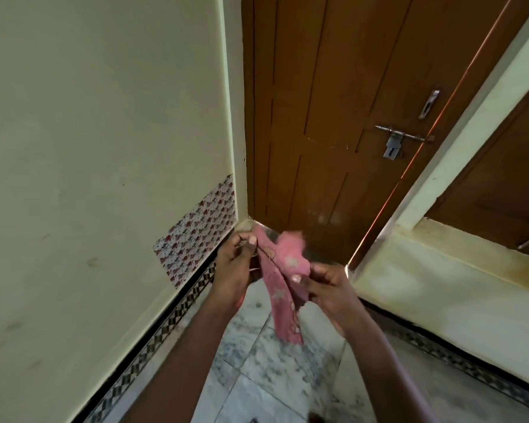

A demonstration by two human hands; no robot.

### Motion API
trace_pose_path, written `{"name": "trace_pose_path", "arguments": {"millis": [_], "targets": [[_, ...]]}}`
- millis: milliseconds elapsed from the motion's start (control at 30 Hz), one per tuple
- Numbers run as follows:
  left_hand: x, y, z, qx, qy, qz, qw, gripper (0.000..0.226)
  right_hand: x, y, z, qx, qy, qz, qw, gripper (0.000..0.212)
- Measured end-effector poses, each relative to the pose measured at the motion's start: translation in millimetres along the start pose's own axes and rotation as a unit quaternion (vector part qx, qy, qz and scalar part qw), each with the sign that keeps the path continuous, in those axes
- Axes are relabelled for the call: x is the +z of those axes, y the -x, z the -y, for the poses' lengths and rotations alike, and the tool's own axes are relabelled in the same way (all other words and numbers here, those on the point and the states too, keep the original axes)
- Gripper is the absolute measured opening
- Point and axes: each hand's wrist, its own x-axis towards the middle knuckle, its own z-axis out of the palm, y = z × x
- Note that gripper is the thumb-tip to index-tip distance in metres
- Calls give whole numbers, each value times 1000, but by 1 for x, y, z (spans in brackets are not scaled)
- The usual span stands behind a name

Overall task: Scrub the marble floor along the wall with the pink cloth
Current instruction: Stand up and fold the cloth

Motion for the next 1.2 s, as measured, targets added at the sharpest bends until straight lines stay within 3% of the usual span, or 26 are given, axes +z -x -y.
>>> {"name": "trace_pose_path", "arguments": {"millis": [67,167,300,433,533,733,833,967,1067,1200], "targets": [[0,-4,23,-36,14,-12,999,17,-5,7,-9,-11,-25,-37,999,18],[8,-4,52,-105,26,3,994,13,-26,8,-15,-18,-15,-39,999,17],[37,0,77,-129,-4,56,990,41,-54,7,-22,-8,40,-102,994,28],[80,-4,95,-126,-48,57,989,55,-88,7,-29,-40,132,-119,983,11],[117,-9,104,-124,-51,62,989,49,-124,2,-33,-59,172,-123,976,9],[200,-16,118,-112,-92,59,988,22,-214,-2,-29,-43,134,-116,983,12],[246,-22,131,-130,-103,62,984,25,-258,-7,-28,-53,130,-112,984,9],[298,-31,153,-130,-111,24,985,20,-312,-12,-24,-42,117,-140,982,18],[324,-39,169,-123,-135,5,983,15,-345,-15,-22,-46,96,-169,980,14],[354,-47,175,-110,-172,27,978,12,-384,-21,-17,-44,53,-222,972,19]]}}
